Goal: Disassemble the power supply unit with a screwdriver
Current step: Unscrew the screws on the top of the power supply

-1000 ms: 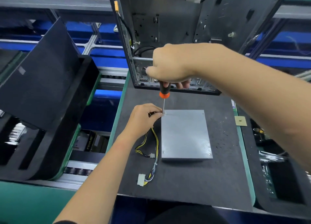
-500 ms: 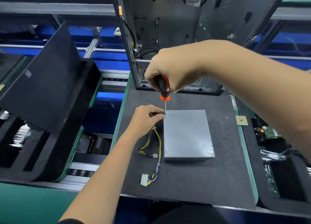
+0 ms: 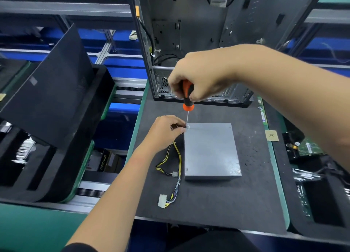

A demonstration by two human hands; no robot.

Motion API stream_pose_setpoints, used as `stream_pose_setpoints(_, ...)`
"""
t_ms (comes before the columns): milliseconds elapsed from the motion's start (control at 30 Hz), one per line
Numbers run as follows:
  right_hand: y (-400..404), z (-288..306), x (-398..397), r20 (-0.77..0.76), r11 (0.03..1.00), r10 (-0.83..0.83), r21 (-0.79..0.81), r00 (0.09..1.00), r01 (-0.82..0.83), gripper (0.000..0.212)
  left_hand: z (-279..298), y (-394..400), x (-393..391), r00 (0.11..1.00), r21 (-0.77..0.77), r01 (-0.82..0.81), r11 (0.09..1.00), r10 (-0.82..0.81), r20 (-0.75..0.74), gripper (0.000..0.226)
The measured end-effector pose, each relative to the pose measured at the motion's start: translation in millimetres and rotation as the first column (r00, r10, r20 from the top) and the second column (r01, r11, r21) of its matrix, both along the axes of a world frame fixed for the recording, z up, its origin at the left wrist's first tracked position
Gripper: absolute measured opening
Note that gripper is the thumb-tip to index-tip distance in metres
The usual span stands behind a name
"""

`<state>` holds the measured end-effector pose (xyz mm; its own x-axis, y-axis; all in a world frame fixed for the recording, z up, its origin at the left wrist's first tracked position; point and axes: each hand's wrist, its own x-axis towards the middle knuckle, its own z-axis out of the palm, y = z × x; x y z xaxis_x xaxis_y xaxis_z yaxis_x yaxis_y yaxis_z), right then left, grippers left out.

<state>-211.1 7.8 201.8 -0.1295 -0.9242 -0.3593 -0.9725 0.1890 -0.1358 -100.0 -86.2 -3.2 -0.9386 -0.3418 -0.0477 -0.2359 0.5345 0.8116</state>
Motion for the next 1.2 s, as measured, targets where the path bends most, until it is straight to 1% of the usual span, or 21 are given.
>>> stream_pose_setpoints(100,1,-3,-2,0.009,0.998,-0.056,0.001,0.998,0.056,0.009,3,-2,-1,0.999,-0.011,0.023,1.0,-0.022,0.037,0.011)
stream_pose_setpoints(133,1,-5,-2,-0.032,0.994,-0.105,0.008,0.994,0.106,0.018,4,-2,-1,0.999,-0.01,0.023,1.0,-0.022,0.045,0.011)
stream_pose_setpoints(200,1,-9,-3,-0.224,0.989,-0.141,0.016,0.964,0.149,0.032,5,-1,-1,0.998,0.0,0.013,1.0,-0.013,0.057,0.012)
stream_pose_setpoints(233,1,-12,-3,-0.293,0.993,-0.118,-0.004,0.949,0.122,0.032,5,-1,-2,0.998,0.009,0.01,1.0,-0.01,0.063,0.012)
stream_pose_setpoints(267,1,-16,-2,-0.303,0.996,-0.09,-0.022,0.949,0.087,0.029,5,-1,-2,0.998,0.021,0.008,1.0,-0.01,0.068,0.012)
stream_pose_setpoints(400,5,-8,2,-0.1,0.997,0.013,-0.07,0.995,-0.02,0.015,4,-2,-1,0.998,0.048,-0.004,0.999,0.001,0.07,0.012)
stream_pose_setpoints(433,7,-5,3,-0.053,0.997,0.033,-0.069,0.998,-0.036,0.017,4,-2,-1,0.998,0.048,-0.007,0.999,0.004,0.069,0.011)
stream_pose_setpoints(500,9,-1,4,-0.006,0.997,0.044,-0.064,0.999,-0.045,0.022,4,-1,-1,0.998,0.047,-0.015,0.999,0.012,0.063,0.011)
stream_pose_setpoints(567,10,-1,5,0.017,0.999,0.024,-0.049,1.0,-0.023,0.018,3,1,0,0.998,0.05,-0.028,0.998,0.026,0.056,0.012)
stream_pose_setpoints(633,10,-6,3,0.001,0.998,-0.022,-0.053,1.0,0.022,0.01,1,1,2,0.998,0.047,-0.05,0.998,0.048,0.042,0.014)
stream_pose_setpoints(733,8,-15,-2,-0.161,0.995,-0.095,-0.056,0.982,0.087,0.03,0,3,4,0.996,0.06,-0.091,0.994,0.091,0.005,0.018)
stream_pose_setpoints(767,8,-18,-1,-0.203,0.993,-0.103,-0.073,0.974,0.09,0.031,0,4,4,0.995,0.067,-0.099,0.993,0.1,-0.005,0.02)
stream_pose_setpoints(800,8,-20,-1,-0.196,0.994,-0.091,-0.082,0.976,0.076,0.028,0,5,5,0.995,0.079,-0.101,0.992,0.103,-0.014,0.022)
stream_pose_setpoints(867,9,-16,0,-0.105,0.995,-0.048,-0.09,0.993,0.039,0.013,0,5,5,0.995,0.095,-0.093,0.991,0.096,-0.029,0.026)
stream_pose_setpoints(900,11,-11,2,-0.05,0.995,-0.028,-0.095,0.998,0.023,0.01,0,5,5,0.995,0.093,-0.087,0.992,0.09,-0.031,0.026)
stream_pose_setpoints(967,14,-4,3,0.075,0.995,-0.004,-0.094,0.997,0.011,0.023,0,5,5,0.997,0.079,-0.075,0.994,0.077,-0.02,0.021)
stream_pose_setpoints(1000,15,-3,4,0.11,0.996,-0.001,-0.088,0.994,0.011,0.026,0,4,4,0.998,0.07,-0.068,0.995,0.069,-0.01,0.019)
stream_pose_setpoints(1033,16,-4,4,0.112,0.996,-0.004,-0.091,0.994,0.014,0.024,-1,4,4,0.998,0.057,-0.058,0.997,0.058,-0.002,0.018)
stream_pose_setpoints(1100,14,-10,5,0.014,0.994,-0.045,-0.104,0.999,0.046,0.006,0,4,4,1.0,0.015,-0.032,0.999,0.032,0.001,0.019)
stream_pose_setpoints(1167,12,-15,2,-0.104,0.988,-0.126,-0.103,0.986,0.116,0.027,1,3,5,1.0,-0.011,-0.013,1.0,0.013,0.003,0.02)
stream_pose_setpoints(1200,12,-16,0,-0.102,0.986,-0.143,-0.102,0.984,0.133,0.029,1,3,5,1.0,-0.019,-0.005,1.0,0.005,0.01,0.02)
